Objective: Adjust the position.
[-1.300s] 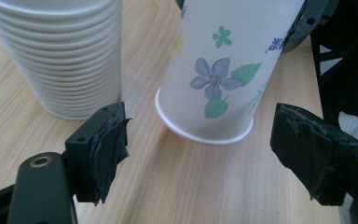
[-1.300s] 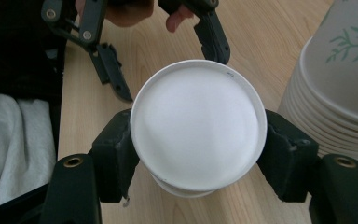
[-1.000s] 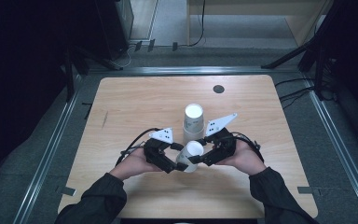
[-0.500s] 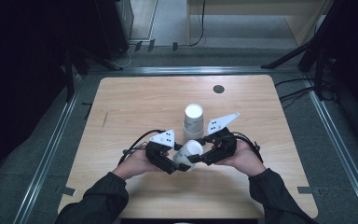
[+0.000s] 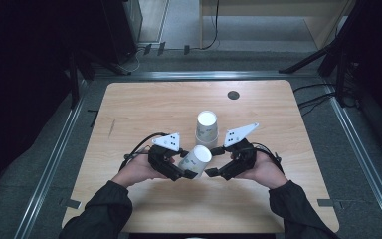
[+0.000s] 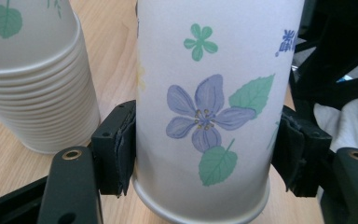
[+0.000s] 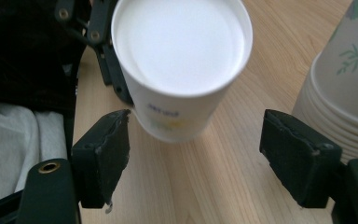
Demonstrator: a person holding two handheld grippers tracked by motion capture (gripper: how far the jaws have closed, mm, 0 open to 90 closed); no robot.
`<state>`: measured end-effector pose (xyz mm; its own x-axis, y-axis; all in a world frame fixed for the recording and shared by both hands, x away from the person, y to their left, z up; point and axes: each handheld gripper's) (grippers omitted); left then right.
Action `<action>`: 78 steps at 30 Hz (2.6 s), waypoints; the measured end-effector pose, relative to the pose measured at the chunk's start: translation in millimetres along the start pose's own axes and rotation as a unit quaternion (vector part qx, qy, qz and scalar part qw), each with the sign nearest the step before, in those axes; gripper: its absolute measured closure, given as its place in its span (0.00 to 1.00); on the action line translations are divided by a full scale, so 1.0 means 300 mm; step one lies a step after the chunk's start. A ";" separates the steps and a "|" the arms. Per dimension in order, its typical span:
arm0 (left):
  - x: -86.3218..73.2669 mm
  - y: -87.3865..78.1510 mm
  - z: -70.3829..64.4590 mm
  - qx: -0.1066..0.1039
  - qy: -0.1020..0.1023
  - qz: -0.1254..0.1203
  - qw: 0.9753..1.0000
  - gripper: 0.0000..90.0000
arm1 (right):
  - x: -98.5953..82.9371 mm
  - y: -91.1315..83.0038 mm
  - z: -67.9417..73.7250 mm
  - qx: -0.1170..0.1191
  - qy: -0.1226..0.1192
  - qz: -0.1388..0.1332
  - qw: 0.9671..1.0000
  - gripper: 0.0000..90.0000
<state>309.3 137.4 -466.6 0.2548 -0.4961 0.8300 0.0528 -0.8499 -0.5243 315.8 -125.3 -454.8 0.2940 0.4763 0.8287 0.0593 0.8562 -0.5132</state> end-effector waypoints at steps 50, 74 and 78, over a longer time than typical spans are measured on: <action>0.051 0.112 -0.009 -0.043 0.049 0.178 0.982 0.34 | -0.022 0.091 0.040 0.025 -0.033 0.029 0.999 0.36; 0.035 0.044 0.021 -0.027 0.025 0.113 0.993 0.13 | -0.016 0.021 0.018 0.025 -0.030 -0.003 0.999 0.38; 0.033 0.031 0.024 -0.024 0.012 0.093 0.995 0.13 | -0.012 0.003 0.018 0.022 -0.030 -0.013 0.999 0.38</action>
<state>319.3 125.7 -464.7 0.2324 -0.6497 0.7238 -0.0397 -0.7499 -0.6603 309.8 -125.2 -456.9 0.2356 0.4642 0.8538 0.0239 0.8755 -0.4826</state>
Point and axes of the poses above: each handheld gripper's, and its own axes: y roughly forward along the jaws, x roughly out of its top, z roughly to its left, and after that the axes turned 6 degrees about -z, right-handed
